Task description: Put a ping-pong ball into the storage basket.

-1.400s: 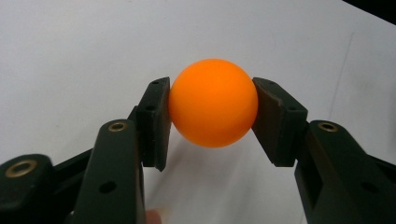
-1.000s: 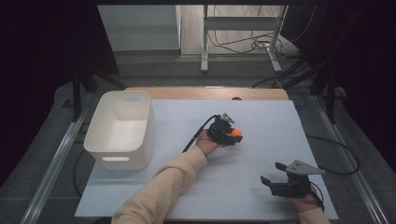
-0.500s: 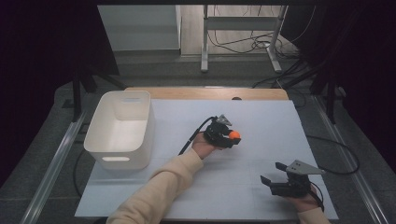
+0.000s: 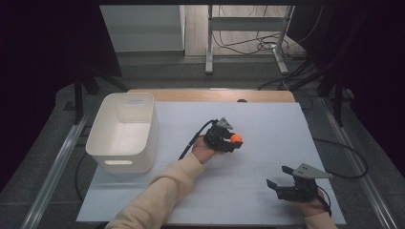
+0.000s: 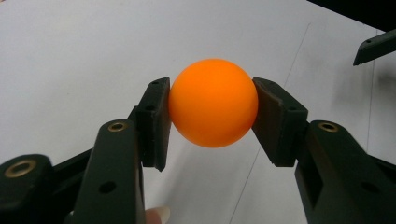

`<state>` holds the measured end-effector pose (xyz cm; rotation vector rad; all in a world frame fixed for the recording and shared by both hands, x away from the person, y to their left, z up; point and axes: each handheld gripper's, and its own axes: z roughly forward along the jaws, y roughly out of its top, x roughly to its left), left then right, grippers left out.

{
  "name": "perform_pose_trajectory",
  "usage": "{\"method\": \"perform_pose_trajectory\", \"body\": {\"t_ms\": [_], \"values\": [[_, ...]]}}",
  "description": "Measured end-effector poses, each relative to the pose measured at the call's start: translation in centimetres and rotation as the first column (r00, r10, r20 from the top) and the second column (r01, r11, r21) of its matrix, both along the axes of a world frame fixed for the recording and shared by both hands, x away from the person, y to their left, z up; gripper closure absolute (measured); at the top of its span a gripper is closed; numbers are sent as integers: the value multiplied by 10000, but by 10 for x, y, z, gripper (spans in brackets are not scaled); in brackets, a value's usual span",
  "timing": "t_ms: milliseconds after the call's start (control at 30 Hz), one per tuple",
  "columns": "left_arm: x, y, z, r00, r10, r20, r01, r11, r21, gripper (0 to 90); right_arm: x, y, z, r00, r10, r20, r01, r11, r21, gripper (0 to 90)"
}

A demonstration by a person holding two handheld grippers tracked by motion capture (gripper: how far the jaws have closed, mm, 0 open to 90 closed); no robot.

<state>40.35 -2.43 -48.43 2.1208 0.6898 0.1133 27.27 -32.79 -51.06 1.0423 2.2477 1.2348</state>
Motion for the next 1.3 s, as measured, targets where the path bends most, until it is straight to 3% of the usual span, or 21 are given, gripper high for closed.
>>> {"method": "perform_pose_trajectory", "body": {"t_ms": [733, 1300], "values": [[-18, 23, 8, 10000, -46, 79, 47, 9999, -137, 503, 0, 1, -1, 10000, -73, -12, 73, 10000, -49, 166], [-30, 47, 19, 9991, 147, 395, -136, 9996, -260, 502, 0, 1, -1, 9999, -117, -21, 116, 9999, -106, 166]]}}
